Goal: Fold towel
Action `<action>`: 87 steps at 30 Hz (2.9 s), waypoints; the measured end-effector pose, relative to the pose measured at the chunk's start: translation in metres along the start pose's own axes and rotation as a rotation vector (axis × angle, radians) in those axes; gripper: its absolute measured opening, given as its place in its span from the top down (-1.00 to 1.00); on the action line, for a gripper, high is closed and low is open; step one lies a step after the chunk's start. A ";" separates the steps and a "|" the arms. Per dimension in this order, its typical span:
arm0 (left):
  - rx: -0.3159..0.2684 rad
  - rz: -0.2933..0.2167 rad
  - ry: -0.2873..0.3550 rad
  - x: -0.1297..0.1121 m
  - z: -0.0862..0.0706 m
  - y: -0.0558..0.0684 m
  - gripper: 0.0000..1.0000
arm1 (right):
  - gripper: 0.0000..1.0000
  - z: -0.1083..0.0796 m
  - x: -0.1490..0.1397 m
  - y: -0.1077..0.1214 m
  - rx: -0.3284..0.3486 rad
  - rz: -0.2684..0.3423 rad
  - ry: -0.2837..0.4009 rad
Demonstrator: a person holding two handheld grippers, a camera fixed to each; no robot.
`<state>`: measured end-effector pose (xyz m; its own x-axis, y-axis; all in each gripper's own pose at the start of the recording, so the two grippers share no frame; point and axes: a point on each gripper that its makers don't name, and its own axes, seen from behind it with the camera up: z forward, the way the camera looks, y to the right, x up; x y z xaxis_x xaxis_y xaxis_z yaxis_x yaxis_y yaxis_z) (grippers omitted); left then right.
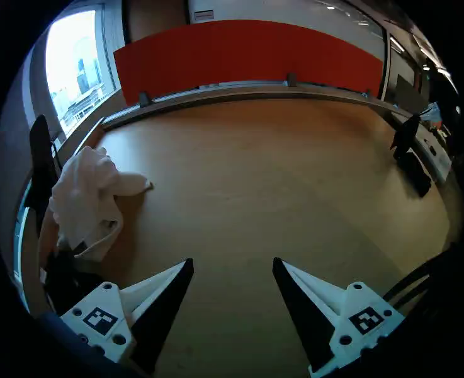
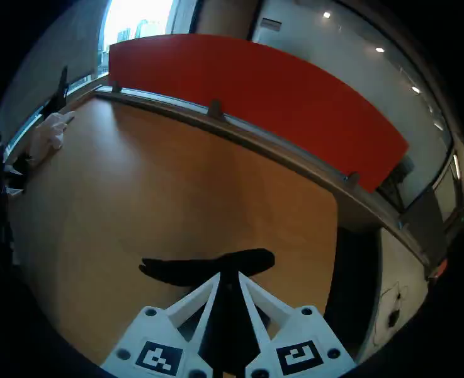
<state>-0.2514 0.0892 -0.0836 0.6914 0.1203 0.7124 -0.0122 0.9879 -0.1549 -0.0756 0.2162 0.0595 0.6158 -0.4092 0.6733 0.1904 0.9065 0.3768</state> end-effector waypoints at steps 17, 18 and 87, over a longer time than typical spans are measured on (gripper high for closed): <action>0.002 0.012 -0.008 -0.004 -0.006 -0.003 -0.87 | 0.90 -0.015 -0.108 0.010 -0.030 0.141 -0.112; 0.003 0.014 -0.008 -0.004 -0.007 -0.004 -0.86 | 0.90 -0.015 -0.113 0.010 -0.030 0.148 -0.119; 0.017 0.038 -0.008 -0.009 -0.017 -0.018 -0.87 | -1.00 -0.008 -0.224 0.008 -0.145 0.282 -0.311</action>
<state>-0.2448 0.0687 -0.0986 0.6848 0.1585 0.7113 -0.0508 0.9841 -0.1703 -0.2053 0.3163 -0.0934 0.4044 -0.1353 0.9045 0.1670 0.9833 0.0724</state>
